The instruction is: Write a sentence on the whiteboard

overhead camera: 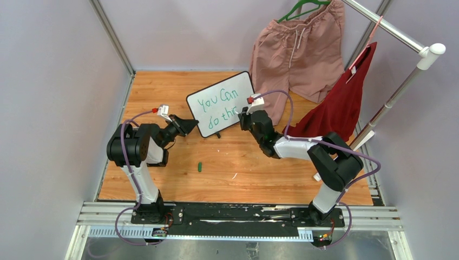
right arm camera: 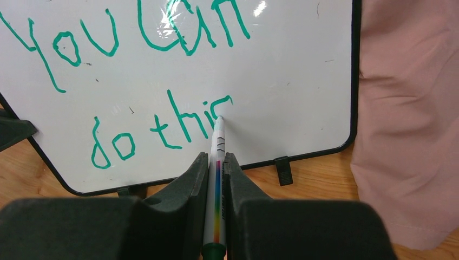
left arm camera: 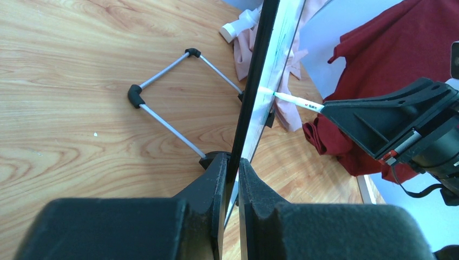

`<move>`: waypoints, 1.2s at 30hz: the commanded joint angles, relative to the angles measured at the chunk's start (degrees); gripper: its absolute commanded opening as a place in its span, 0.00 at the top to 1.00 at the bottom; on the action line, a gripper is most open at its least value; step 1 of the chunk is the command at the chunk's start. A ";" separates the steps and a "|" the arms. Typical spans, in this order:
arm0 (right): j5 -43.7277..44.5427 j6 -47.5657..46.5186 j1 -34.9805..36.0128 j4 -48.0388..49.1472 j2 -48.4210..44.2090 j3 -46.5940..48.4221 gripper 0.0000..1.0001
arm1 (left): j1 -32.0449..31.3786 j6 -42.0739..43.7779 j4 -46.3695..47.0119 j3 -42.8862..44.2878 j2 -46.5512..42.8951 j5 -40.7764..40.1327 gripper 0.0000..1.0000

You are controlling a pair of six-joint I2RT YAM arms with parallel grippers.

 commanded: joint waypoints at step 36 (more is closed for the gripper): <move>0.97 1.17 -1.60 -0.18 -0.37 -2.90 1.00 | -0.27 1.38 1.98 -0.42 0.84 -0.63 1.00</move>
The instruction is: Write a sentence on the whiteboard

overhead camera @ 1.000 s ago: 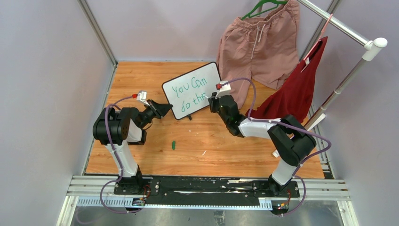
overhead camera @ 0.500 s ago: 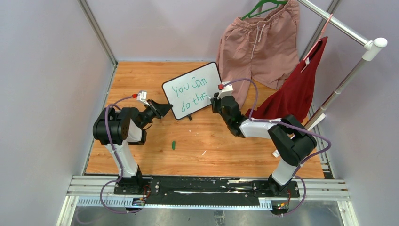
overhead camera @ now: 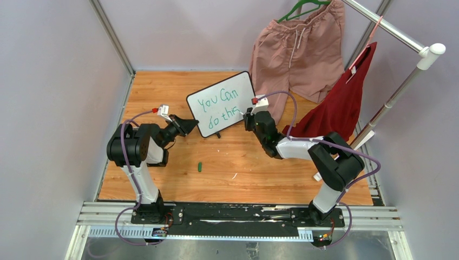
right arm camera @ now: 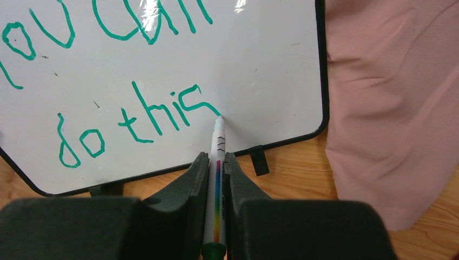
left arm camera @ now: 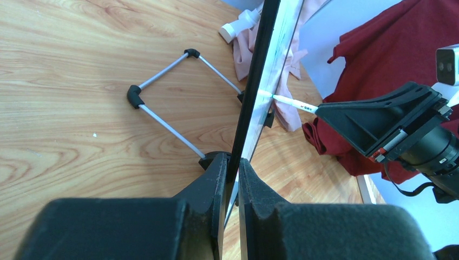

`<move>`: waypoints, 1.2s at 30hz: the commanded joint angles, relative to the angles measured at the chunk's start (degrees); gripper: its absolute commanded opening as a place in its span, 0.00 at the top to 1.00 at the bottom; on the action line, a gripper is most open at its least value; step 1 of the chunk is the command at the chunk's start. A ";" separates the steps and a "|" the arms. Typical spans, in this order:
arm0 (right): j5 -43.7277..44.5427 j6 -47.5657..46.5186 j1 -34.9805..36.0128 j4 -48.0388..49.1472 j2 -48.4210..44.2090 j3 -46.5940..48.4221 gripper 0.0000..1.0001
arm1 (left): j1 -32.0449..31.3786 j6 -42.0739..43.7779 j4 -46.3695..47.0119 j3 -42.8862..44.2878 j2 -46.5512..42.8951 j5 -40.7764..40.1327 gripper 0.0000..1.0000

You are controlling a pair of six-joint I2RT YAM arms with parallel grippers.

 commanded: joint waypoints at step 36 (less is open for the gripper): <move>-0.50 0.67 4.72 -0.15 -2.73 -0.93 1.00 | -0.28 1.49 1.87 -0.60 0.65 -0.79 1.00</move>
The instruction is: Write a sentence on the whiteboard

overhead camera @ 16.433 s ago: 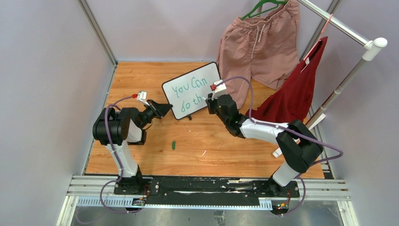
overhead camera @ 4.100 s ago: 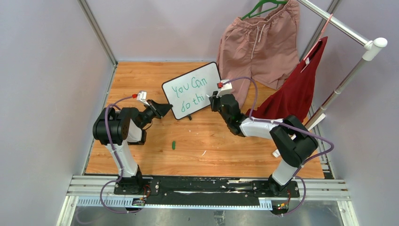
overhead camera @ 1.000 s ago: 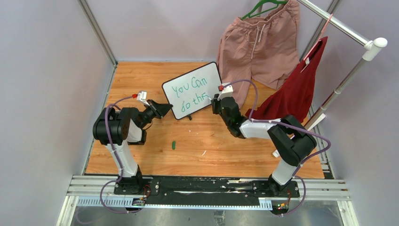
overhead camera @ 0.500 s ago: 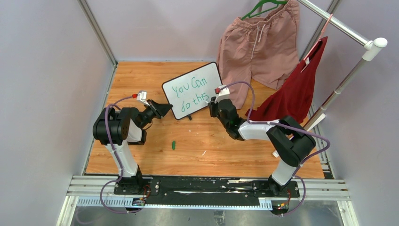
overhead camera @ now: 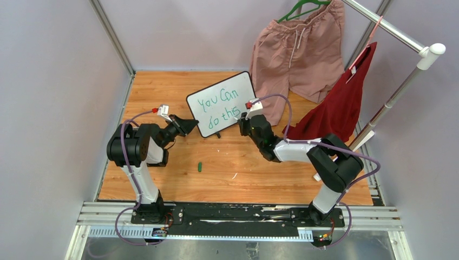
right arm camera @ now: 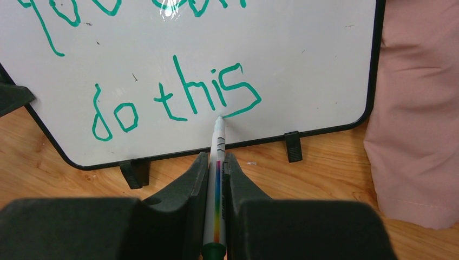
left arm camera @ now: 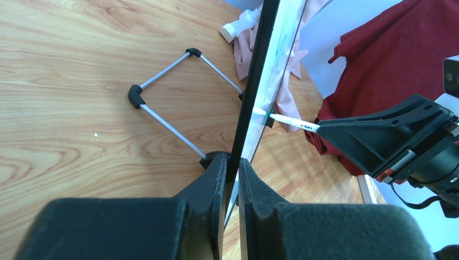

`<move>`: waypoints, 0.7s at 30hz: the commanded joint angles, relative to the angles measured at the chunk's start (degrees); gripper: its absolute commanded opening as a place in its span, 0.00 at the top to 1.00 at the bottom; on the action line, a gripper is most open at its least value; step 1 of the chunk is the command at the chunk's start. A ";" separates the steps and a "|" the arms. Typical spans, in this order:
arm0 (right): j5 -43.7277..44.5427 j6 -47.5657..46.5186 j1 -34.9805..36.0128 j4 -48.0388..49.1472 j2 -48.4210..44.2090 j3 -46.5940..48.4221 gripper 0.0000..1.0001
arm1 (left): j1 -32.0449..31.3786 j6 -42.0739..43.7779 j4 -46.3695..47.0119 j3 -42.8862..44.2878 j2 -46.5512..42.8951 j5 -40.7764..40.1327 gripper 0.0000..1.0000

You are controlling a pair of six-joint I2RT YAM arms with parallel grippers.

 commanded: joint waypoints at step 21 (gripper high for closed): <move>3.11 3.98 -4.16 -6.11 -18.06 -5.80 1.00 | -0.28 1.58 1.88 -0.64 0.65 -0.75 1.00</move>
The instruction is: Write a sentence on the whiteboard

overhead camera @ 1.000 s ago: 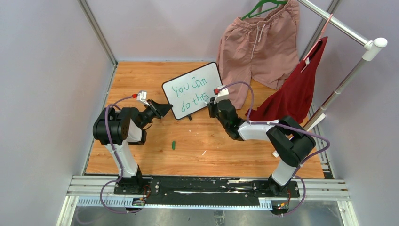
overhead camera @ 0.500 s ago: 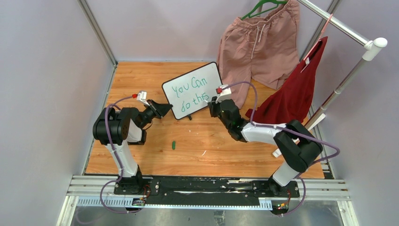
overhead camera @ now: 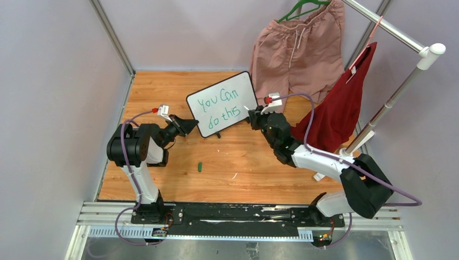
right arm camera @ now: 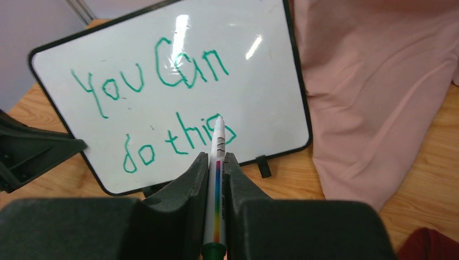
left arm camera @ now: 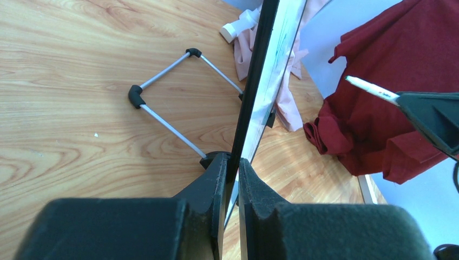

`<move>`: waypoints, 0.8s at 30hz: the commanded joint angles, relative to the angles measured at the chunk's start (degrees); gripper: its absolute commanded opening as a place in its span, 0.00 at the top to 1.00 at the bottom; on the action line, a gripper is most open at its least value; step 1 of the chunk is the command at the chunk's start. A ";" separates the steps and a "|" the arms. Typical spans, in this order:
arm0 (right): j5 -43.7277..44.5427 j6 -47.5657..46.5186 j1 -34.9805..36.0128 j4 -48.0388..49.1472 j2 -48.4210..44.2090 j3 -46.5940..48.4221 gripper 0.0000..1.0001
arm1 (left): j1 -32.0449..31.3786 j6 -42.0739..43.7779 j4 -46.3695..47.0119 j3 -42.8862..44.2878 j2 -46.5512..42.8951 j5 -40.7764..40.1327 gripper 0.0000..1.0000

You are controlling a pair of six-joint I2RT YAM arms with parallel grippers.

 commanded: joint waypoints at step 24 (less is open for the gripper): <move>-1.81 6.77 -5.03 1.35 12.03 2.50 1.00 | -0.27 1.42 1.85 -0.60 0.69 -0.75 1.00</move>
